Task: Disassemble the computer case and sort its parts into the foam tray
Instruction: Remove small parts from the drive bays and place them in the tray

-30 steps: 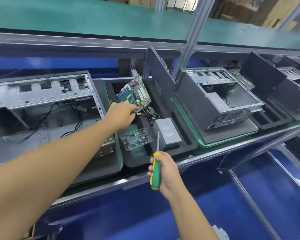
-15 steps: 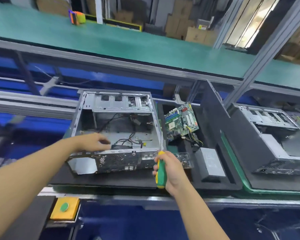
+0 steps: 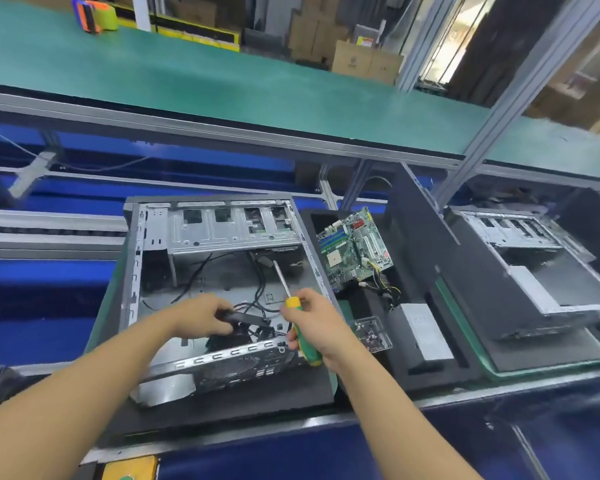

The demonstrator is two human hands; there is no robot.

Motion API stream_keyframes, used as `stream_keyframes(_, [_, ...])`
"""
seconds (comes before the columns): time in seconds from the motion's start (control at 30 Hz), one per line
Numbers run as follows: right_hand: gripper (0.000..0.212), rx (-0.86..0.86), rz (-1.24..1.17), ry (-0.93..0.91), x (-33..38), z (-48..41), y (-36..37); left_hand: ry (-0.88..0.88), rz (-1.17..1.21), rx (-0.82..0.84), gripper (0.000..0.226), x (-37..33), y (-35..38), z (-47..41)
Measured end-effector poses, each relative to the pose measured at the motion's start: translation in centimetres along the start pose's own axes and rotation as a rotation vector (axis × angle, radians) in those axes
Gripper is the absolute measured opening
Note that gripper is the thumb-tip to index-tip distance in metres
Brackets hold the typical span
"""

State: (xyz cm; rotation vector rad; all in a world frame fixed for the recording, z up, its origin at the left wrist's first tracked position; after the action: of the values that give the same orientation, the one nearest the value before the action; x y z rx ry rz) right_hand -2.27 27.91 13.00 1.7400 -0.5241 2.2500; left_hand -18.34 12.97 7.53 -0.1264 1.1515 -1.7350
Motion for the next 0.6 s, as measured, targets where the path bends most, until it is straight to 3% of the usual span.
stream_keyframes(0.27, [0.034,-0.075,0.014,-0.202,1.7,-1.7,0.3,0.231,0.147,-0.145,0.005,-4.4,-9.1,2.0])
stream_keyframes(0.4, [0.028,-0.141,-0.002,-0.344,4.7,-2.8,-2.8,0.36,0.281,-0.214,0.01,-8.0,-11.6,3.5])
stream_keyframes(0.6, [0.019,-0.148,-0.196,-0.397,6.4,-4.5,-8.8,0.502,0.419,-0.309,0.006,-14.7,-12.1,2.4])
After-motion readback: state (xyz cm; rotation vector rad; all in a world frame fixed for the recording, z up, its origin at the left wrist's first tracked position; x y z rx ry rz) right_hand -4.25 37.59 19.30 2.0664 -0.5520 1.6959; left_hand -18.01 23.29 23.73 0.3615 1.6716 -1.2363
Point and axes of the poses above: each hand's wrist, its own z-axis away from the middle knuckle, its own y-axis out of the palm, x = y × z, the point moved 4 cm from there along -z, towards the middle knuckle, and after that the axes turned 14 degrees about -y, right-handed, at the moved point
